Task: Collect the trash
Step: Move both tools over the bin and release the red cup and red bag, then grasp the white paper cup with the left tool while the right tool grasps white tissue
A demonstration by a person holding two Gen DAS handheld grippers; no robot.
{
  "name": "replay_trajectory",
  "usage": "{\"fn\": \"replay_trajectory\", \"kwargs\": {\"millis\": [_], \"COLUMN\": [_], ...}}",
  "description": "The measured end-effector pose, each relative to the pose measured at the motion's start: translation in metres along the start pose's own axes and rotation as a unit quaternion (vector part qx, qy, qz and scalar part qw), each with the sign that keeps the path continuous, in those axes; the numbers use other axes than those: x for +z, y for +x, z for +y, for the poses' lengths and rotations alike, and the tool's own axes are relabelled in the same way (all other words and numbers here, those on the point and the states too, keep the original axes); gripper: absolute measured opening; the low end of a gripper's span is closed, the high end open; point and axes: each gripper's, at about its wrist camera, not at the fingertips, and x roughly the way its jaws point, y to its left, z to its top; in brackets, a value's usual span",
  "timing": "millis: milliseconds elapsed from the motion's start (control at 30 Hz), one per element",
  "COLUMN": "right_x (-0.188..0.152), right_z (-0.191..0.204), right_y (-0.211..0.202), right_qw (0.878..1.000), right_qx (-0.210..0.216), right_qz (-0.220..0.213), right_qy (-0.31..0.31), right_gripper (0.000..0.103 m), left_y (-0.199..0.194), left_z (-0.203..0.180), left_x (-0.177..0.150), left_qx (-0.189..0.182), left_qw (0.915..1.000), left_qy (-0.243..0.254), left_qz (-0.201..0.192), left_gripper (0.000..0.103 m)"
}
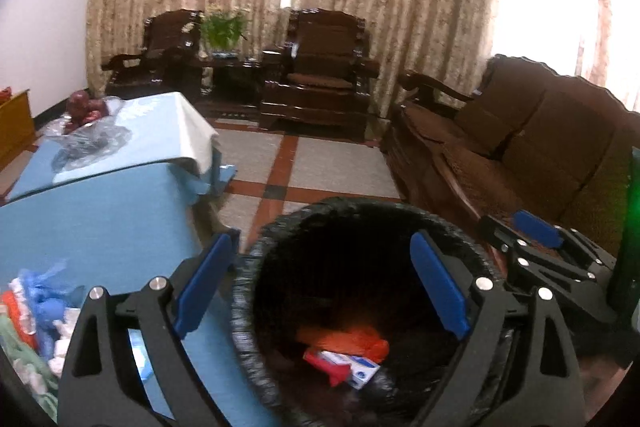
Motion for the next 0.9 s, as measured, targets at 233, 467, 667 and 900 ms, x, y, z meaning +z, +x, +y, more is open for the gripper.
{"fn": "replay_trajectory", "kwargs": {"millis": [233,467,667,900], "right_x": [-0.003,-0.018,-0.037,-0.06], "right_z": [0.049,0.131,0.202,0.261], "right_y": [-0.01,-0.015,-0.021,-0.022], "right_qw": [1.0,0.995,0.986,0.976], "right_qx": [0.016,0.088,0.146,0.19], "right_qz": [-0.011,0.002,0.004,0.004], "right_qy": [-0.009,-0.047,-0.075,-0.105], "right_gripper": [0.098,0.098,0.098,0.098], "left_y": [-0.049,-0.106,-0.152,-0.181], "left_z": [0.064,0.134,0.181,0.229], "left_x": [-0.01,-0.038,-0.061,-0.082], "left_qx": [0.075,0.165,0.238,0.301], "left_qw": [0.9967,0.9847,0.9682,0.9474], "left_qy": [-0.026,-0.054,-0.075,-0.108], "left_qz": [-0.017,-0.015,-0.013,0.001], "left_gripper": [0.09,0.09,0.09,0.09]}}
